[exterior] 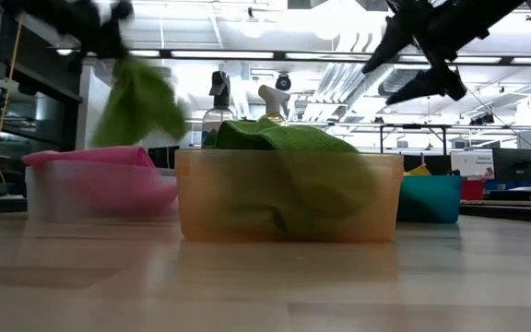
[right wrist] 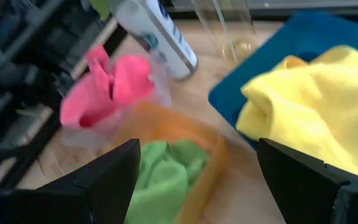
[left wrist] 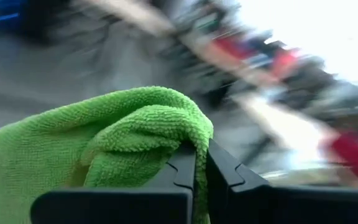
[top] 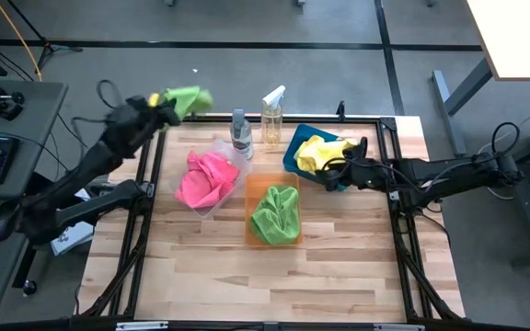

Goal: Sort microfiber towel by color & place in baskets
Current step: Put the green microfiber towel into the orange bin

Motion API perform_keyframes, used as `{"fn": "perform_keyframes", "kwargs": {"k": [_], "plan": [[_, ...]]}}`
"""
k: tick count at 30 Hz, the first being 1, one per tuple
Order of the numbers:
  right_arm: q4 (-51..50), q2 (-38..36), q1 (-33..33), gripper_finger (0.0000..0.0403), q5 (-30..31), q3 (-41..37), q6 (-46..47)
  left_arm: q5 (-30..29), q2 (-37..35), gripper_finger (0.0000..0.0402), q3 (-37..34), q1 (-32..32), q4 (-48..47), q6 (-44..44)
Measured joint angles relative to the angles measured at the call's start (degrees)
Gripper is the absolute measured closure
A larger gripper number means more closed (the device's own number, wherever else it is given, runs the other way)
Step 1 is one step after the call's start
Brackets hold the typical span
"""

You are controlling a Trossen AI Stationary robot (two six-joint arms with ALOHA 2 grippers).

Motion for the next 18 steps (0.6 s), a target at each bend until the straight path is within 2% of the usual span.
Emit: {"fn": "perform_keyframes", "kwargs": {"k": [4,8,13,18], "plan": [[4.4,0.0,0.0,0.0085,2.2,0.0,-1.5,6.1,-4.0,0.0401,5.9,-6.3,7.1,2.8],[7.6,0.0,0.0,0.0085,4.5,0.0,-1.5,9.6,-4.1,0.0401,14.1,-13.0,11.0,7.8],[10.6,0.0,0.0,0.0085,6.0,0.0,0.1,15.4,1.2,0.0401,21.8,-20.0,16.7,13.3],[13.2,0.0,0.0,0.0085,7.0,0.0,0.5,25.8,11.4,0.0401,22.9,-26.8,25.0,12.1]]}}
